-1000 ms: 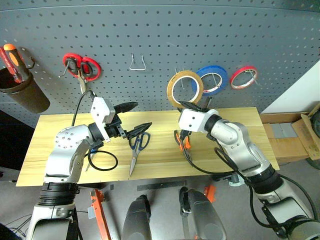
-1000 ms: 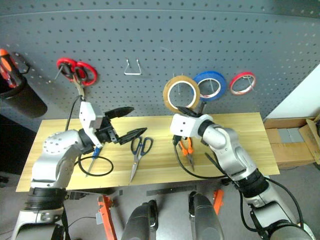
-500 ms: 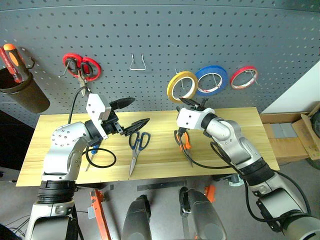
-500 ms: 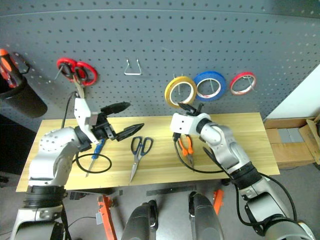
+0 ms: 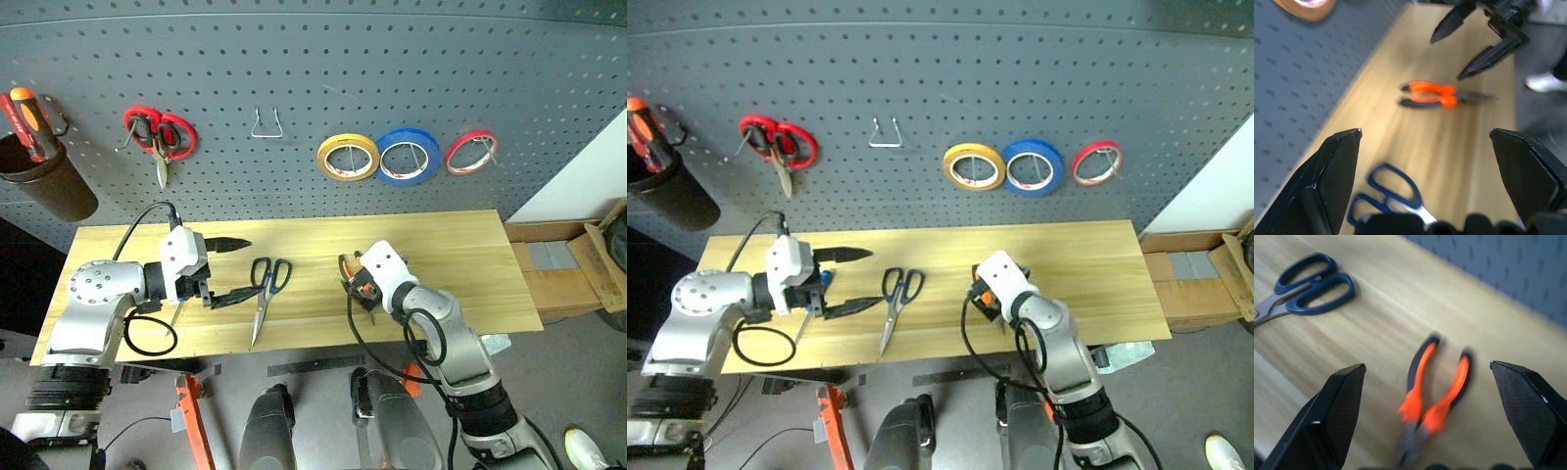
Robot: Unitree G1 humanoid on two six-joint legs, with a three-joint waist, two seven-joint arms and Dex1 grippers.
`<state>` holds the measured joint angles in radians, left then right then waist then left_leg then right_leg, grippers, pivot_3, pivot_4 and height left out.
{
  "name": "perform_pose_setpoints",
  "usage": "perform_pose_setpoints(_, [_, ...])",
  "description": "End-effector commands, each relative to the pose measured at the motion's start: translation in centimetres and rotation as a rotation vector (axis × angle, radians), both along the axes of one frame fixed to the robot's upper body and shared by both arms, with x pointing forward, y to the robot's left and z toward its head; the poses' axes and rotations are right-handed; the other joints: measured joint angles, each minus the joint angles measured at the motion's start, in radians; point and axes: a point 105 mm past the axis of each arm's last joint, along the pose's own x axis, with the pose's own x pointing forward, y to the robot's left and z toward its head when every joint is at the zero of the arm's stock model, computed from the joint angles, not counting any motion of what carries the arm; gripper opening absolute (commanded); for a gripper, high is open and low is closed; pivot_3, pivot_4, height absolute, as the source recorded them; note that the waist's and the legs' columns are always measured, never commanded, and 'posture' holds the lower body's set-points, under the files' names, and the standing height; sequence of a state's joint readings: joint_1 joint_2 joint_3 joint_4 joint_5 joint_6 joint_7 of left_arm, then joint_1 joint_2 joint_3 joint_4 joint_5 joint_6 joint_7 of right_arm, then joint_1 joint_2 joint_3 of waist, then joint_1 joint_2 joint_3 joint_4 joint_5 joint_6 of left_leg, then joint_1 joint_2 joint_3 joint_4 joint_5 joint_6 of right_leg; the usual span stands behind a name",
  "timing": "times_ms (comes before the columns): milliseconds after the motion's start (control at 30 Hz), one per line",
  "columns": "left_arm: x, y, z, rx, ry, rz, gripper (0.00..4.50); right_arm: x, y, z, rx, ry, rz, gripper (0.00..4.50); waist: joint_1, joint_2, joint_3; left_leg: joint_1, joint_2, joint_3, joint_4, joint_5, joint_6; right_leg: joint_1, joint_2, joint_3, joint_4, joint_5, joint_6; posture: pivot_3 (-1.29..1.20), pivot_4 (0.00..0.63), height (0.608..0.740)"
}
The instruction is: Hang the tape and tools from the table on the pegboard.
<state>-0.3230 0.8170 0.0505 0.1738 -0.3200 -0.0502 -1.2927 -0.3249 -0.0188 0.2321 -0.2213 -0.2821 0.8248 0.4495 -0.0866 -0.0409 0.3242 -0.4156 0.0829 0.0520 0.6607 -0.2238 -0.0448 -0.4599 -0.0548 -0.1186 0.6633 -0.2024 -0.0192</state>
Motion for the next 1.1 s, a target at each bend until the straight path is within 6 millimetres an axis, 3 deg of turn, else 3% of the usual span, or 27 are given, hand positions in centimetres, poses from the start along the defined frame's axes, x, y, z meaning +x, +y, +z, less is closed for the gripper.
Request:
perform_pose_setpoints(33, [-0.1,0.2,0.3,0.061,-0.029,-0.045,4.5,0.5,-0.4,-0.4,0.025,0.037,-0.081,4.4,0.0,0.0,-0.001,0.0,0.0,0.0,0.0,0.0,0.0,0.0,0.0,0.0,0.0,0.001,0.0,-0.22,0.261,0.74])
perform_pose_setpoints(200, [0.2,0.7,-0.1,0.094,-0.033,-0.048,4.5,1.4,-0.5,-2.1,0.033,0.091,-0.177,4.4,-0.001,-0.002,-0.002,-0.001,0.0,-0.001,0.0,0.001,0.001,0.0,0.0,0.0,0.0,0.001,0.0,-0.22,0.255,0.74])
perform_pose_setpoints(467, [0.3,0.5,-0.3,0.091,-0.039,-0.052,4.5,3.6,1.5,-3.6,0.075,0.146,-0.237,4.4,-0.003,-0.005,-0.004,-0.002,0.0,0.0,0.0,0.001,0.001,-0.001,0.0,0.0,0.0,0.001,0.0,-0.21,0.253,0.74])
perform_pose_setpoints(1033, [0.2,0.5,-0.5,0.08,-0.046,-0.029,4.5,3.7,2.0,-5.6,0.049,0.196,-0.234,4.4,-0.001,-0.006,-0.007,-0.002,0.0,0.0,0.0,0.001,0.001,-0.001,0.0,0.0,0.0,0.001,0.0,-0.2,0.253,0.74])
perform_pose_setpoints(1100, [0.3,0.6,-0.5,0.079,-0.047,-0.025,4.5,3.8,2.3,-5.6,0.046,0.194,-0.228,4.04,-0.001,-0.006,-0.007,-0.002,0.0,0.0,0.0,0.001,0.001,-0.001,0.0,0.0,0.0,0.001,0.0,-0.2,0.254,0.74])
